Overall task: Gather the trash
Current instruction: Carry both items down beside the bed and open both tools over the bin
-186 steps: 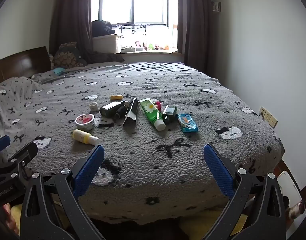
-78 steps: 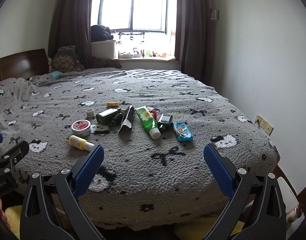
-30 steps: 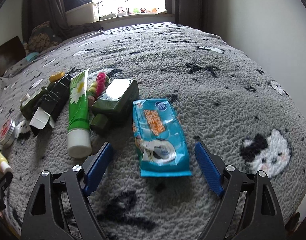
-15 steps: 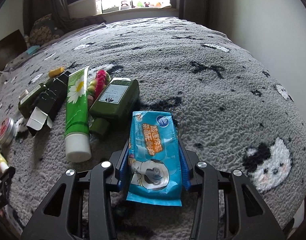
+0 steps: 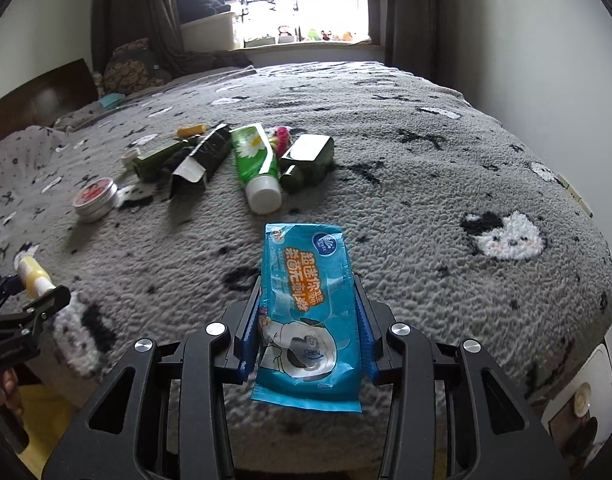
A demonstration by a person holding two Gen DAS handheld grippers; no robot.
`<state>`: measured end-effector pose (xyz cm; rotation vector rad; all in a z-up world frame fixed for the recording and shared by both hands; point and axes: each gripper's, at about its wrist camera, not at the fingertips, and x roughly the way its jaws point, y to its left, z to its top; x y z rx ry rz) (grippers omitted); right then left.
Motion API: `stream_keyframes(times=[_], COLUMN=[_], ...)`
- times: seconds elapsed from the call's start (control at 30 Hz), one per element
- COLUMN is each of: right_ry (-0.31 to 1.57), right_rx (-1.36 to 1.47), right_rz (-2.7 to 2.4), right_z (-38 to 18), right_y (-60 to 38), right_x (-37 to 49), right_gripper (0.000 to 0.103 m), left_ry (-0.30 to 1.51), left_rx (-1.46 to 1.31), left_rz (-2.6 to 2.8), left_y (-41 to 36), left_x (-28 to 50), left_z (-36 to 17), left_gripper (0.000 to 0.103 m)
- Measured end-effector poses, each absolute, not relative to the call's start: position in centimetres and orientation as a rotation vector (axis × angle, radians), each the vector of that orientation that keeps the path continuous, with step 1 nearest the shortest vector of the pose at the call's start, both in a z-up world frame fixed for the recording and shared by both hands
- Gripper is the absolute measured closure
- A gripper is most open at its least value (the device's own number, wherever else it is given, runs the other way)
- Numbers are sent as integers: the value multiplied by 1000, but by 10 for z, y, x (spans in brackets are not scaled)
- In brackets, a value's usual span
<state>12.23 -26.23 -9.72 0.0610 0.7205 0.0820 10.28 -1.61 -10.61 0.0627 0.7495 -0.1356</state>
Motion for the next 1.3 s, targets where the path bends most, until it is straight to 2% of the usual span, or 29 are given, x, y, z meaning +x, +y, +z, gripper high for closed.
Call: stream_keyframes(times=[0.27, 0.47, 0.87, 1.3], right_ry=[639, 673, 895, 1085], right_rx=[28, -16, -29, -6], right_rz=[199, 256, 320, 355], right_z=[-76, -91, -169, -229], right_y=[-232, -209, -181, -168], right_x=[55, 25, 8, 6], right_gripper=[62, 62, 62, 62], left_ry=[684, 686, 899, 1136], left_rx=[83, 94, 68, 41], left_rz=[-145, -160, -200, -259], left_y=[-14, -10, -7, -13], left_x=[40, 1, -26, -28], left_z=[-87, -93, -170, -253], left_gripper=[23, 23, 23, 24])
